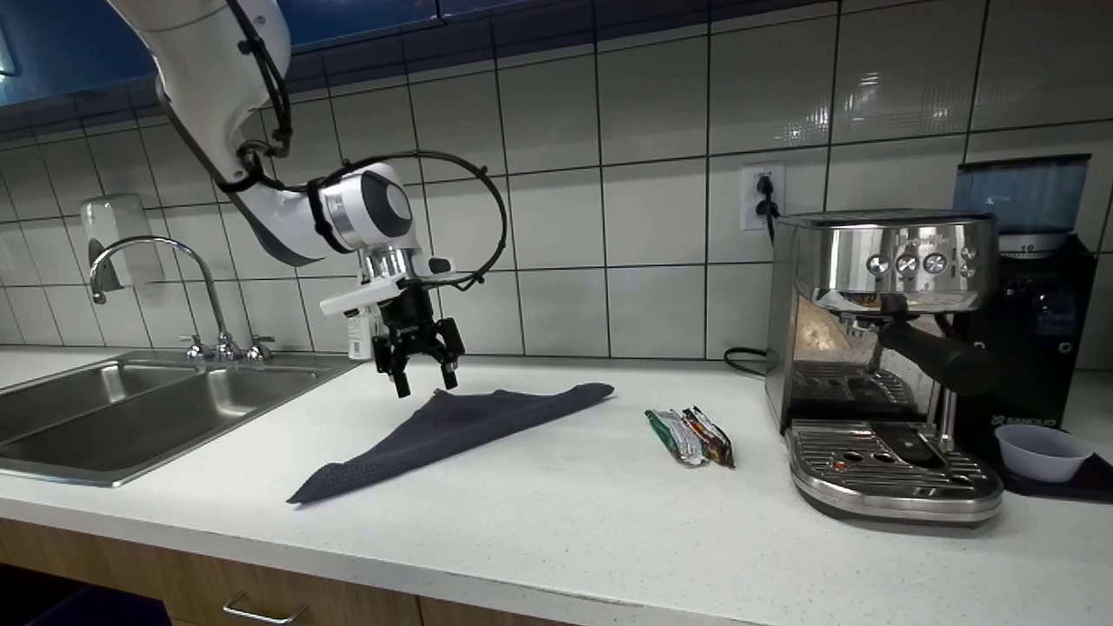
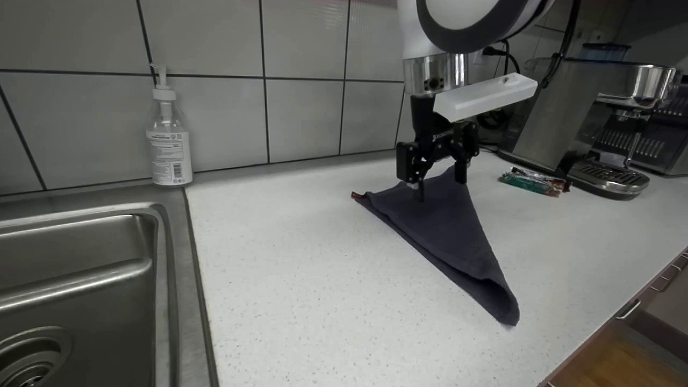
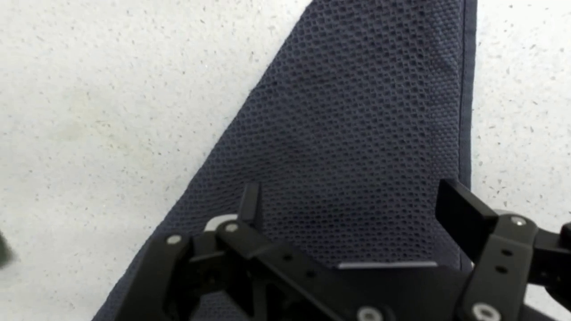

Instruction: Fold the grey towel twice in a triangular shape

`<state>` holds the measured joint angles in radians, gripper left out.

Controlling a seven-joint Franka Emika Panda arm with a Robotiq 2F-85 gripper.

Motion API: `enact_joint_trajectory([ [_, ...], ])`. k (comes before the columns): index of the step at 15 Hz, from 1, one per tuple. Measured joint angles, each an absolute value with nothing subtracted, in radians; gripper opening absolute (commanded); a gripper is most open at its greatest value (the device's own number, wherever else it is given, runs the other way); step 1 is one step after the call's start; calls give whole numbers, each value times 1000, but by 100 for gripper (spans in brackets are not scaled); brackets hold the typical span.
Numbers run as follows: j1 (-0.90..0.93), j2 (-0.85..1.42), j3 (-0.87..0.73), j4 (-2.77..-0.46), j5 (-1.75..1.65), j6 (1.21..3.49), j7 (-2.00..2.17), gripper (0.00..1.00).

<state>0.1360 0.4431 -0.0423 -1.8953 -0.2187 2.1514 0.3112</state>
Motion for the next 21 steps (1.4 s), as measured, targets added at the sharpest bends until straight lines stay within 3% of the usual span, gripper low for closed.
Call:
enact_joint_trajectory([
  [21, -1, 434, -127, -1912, -53, 2154, 337, 100],
])
